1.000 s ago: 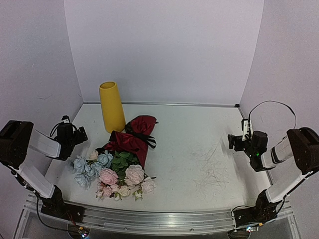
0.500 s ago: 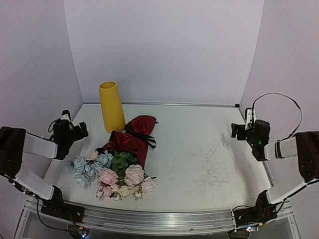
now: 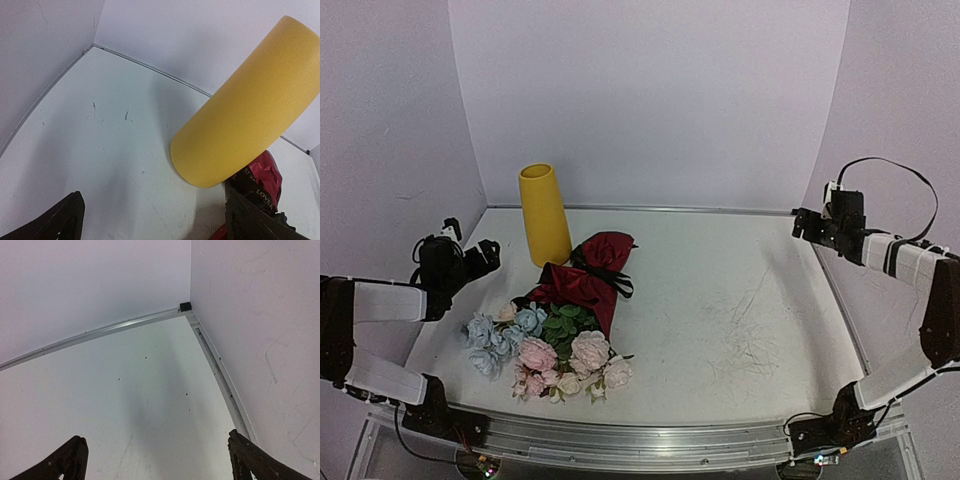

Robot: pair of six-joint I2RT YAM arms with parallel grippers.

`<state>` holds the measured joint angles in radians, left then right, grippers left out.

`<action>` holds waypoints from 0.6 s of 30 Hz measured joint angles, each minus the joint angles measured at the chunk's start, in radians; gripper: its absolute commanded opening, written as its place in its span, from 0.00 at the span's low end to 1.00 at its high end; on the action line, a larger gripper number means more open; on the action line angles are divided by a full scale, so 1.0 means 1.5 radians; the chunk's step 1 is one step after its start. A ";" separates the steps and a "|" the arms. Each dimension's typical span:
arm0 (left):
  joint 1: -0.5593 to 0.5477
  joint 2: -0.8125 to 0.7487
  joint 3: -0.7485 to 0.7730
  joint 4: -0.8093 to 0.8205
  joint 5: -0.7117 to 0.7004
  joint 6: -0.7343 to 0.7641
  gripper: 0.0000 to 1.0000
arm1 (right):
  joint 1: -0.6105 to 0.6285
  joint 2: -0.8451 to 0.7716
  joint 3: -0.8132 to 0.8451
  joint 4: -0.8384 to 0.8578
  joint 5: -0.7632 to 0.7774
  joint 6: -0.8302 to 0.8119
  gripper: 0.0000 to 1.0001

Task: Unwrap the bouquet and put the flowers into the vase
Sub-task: Adjust the fake flower at the center of the board.

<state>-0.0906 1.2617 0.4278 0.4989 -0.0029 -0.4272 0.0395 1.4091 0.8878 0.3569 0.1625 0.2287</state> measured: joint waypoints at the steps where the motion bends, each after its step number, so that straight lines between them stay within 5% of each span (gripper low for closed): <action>1: 0.000 0.000 0.000 -0.003 0.008 -0.006 1.00 | 0.000 0.000 0.000 -0.017 -0.012 0.007 0.98; 18: 0.000 0.085 0.118 -0.080 0.146 -0.038 0.99 | 0.019 0.006 0.006 -0.106 -0.209 0.104 0.98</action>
<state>-0.0906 1.3897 0.6054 0.3784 0.2162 -0.4849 0.0686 1.4188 0.8975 0.1984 -0.1513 0.3841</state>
